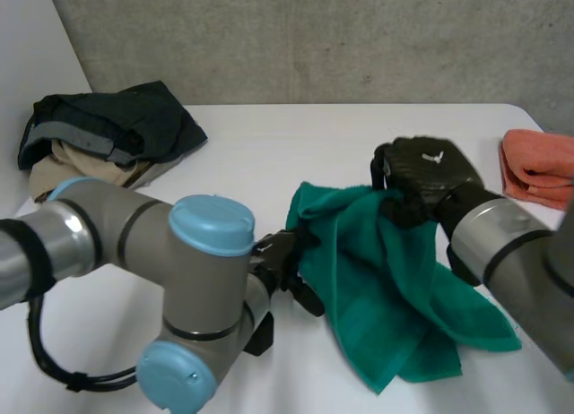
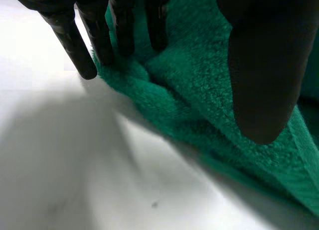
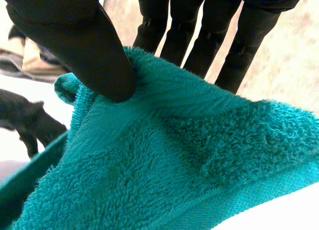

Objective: Fold the laundry.

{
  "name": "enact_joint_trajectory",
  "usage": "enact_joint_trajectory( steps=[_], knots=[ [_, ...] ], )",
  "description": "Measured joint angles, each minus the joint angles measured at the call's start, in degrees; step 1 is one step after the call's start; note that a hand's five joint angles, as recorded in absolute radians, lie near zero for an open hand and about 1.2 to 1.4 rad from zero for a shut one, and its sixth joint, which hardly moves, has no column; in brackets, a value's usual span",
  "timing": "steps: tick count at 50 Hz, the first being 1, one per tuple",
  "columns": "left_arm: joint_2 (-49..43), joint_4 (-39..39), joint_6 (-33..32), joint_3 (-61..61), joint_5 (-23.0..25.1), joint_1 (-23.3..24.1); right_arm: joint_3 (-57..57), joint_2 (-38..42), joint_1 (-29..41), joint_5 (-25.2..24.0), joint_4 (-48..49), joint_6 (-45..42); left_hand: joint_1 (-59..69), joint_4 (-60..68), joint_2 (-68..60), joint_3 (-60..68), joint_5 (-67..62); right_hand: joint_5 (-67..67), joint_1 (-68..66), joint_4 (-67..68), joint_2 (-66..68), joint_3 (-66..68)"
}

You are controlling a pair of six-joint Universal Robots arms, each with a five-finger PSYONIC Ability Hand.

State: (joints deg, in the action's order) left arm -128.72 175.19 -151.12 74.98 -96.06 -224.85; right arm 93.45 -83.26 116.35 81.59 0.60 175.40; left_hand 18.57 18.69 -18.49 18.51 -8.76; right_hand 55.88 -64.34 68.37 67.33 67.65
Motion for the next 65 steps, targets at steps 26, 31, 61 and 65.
enact_joint_trajectory(
  steps=[26,31,61,65],
  knots=[
    [-3.57,-0.43,10.05,-8.69,-3.02,3.70,3.02,-11.63,-5.84,-1.35,-1.42,-4.47,46.13,49.93,-49.61,47.87,-46.78,0.00,0.00,0.16,0.00,0.32],
    [3.56,-0.91,0.77,-6.84,-5.90,-1.52,-0.49,-11.58,-9.97,-2.44,-2.63,-9.57,46.13,49.93,-49.76,48.90,-46.78,0.00,0.00,0.17,0.00,0.32],
    [2.92,29.79,-51.76,-31.90,8.03,-13.95,-29.62,18.32,-9.63,13.15,28.73,-26.46,46.13,50.15,-50.08,49.76,-46.78,1.26,-0.51,0.18,0.00,0.43],
    [6.81,37.05,-51.41,-28.28,8.13,-14.19,-27.22,16.18,-8.07,12.53,36.16,-26.60,46.13,50.15,-50.08,49.76,-47.40,1.76,-0.51,0.18,0.00,0.43]
  ],
)
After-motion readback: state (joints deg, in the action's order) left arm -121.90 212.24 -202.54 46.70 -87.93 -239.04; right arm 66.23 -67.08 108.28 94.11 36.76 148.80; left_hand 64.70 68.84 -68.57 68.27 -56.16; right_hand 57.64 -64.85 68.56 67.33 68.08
